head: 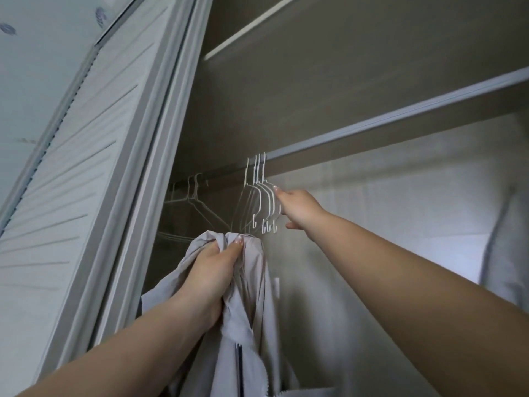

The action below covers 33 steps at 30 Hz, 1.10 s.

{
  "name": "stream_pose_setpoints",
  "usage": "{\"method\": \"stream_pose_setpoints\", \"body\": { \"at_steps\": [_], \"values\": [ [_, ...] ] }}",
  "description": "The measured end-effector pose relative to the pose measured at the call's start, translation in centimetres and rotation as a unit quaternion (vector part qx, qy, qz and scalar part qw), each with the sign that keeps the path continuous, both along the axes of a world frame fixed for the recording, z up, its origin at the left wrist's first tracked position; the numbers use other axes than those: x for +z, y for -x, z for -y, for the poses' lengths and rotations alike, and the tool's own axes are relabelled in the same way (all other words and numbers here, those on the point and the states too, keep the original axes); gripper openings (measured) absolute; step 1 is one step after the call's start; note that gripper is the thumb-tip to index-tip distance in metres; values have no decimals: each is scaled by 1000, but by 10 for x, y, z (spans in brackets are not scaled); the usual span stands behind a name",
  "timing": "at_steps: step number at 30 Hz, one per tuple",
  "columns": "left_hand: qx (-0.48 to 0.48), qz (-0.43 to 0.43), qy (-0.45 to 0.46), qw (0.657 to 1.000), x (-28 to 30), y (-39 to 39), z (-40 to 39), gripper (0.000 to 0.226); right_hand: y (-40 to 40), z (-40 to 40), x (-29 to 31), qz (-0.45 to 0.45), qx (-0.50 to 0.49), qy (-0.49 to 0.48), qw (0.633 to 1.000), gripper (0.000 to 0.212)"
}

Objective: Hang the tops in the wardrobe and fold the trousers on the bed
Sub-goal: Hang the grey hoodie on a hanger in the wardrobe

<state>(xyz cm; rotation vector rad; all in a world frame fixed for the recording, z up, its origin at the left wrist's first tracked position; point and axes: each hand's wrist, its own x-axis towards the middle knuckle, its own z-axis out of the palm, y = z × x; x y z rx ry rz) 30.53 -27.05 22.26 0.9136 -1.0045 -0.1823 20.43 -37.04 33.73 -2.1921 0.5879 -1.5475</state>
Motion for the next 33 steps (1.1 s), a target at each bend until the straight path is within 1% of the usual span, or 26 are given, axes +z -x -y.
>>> {"method": "stream_pose_setpoints", "body": {
  "at_steps": [2, 4, 6, 7, 8, 10, 11, 12, 15, 17, 20, 24, 27, 30, 33],
  "values": [
    [-16, 4, 6, 1000, 1, -8, 4, 21, -9, 7, 3, 5, 5, -15, 1000, 47],
    [-16, 9, 7, 1000, 0, -14, 8, 22, -17, 17, 2, 13, 2, -25, 1000, 34],
    [-22, 7, 7, 1000, 0, -19, 12, 22, -23, 25, 2, 32, -6, -30, 999, 31],
    [-27, 6, 6, 1000, 0, -22, 14, 23, -27, 29, 4, 55, 3, -38, 998, 31],
    [-30, 3, 5, 1000, 0, -24, 15, 24, -30, 31, 6, 89, 34, -53, 994, 30],
    [-36, -4, 6, 999, -1, -28, 17, 25, -35, 29, 9, 174, 104, -106, 974, 31],
    [-38, -6, 6, 999, -2, -30, 18, 25, -37, 30, 10, 204, 113, -119, 965, 32],
    [-38, -8, 6, 999, -3, -32, 20, 25, -41, 33, 13, 227, 100, -111, 962, 32],
    [-34, -15, 1, 999, -5, -36, 24, 26, -46, 37, 17, 263, 27, -48, 963, 28],
    [-37, -12, -7, 999, -5, -37, 25, 27, -45, 38, 17, 269, -5, -6, 963, 23],
    [-32, -10, -14, 999, -6, -40, 25, 27, -39, 37, 13, 255, -61, 56, 963, 22],
    [-34, -22, -20, 999, -10, -44, 24, 26, -18, 38, 1, 233, -105, 75, 964, 20],
    [-44, -32, -30, 998, -12, -41, 26, 27, 5, 38, -14, 224, -120, 92, 963, 21],
    [-58, -30, -38, 997, -17, -30, 27, 26, 35, 34, -40, 224, -119, 105, 962, 19],
    [-79, -26, -50, 995, -24, -19, 29, 31, 70, 27, -80, 231, -118, 112, 959, 20]
  ]
}}
